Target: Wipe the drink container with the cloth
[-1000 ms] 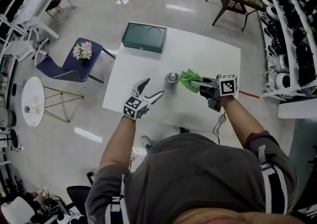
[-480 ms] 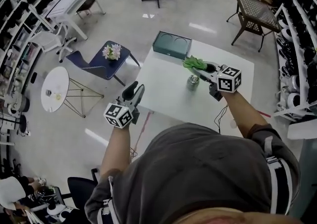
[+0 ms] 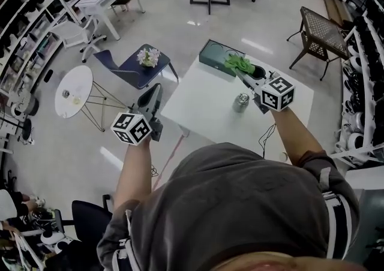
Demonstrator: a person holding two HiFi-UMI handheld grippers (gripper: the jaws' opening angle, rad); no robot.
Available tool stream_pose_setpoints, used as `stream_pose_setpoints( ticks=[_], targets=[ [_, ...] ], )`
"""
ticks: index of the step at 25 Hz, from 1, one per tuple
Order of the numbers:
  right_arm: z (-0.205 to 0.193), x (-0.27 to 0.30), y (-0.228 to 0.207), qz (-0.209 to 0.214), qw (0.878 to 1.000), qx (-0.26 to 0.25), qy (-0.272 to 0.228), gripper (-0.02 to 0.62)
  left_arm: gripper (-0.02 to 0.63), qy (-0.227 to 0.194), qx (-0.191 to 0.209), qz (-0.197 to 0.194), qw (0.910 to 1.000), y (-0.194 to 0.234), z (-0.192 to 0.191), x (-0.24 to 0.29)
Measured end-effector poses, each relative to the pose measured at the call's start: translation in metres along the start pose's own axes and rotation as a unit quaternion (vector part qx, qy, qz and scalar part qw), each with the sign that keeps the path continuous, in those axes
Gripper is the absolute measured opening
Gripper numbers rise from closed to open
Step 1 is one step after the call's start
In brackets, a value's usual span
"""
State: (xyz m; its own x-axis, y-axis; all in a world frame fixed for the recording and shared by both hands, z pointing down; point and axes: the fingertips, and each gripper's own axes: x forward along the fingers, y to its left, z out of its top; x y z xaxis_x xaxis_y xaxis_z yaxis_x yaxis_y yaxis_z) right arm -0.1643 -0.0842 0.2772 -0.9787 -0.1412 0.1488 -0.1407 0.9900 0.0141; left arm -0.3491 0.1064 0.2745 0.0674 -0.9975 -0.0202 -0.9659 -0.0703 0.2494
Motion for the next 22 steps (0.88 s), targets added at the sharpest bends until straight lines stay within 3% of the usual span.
stream_pose_setpoints(
  ticks=[22],
  targets=[
    [0.004, 0.008, 0.005, 0.006, 1.0, 0.006, 0.0, 0.095, 0.005, 0.014, -0.001, 0.024, 0.9996, -0.001, 0.004, -0.019]
  ],
)
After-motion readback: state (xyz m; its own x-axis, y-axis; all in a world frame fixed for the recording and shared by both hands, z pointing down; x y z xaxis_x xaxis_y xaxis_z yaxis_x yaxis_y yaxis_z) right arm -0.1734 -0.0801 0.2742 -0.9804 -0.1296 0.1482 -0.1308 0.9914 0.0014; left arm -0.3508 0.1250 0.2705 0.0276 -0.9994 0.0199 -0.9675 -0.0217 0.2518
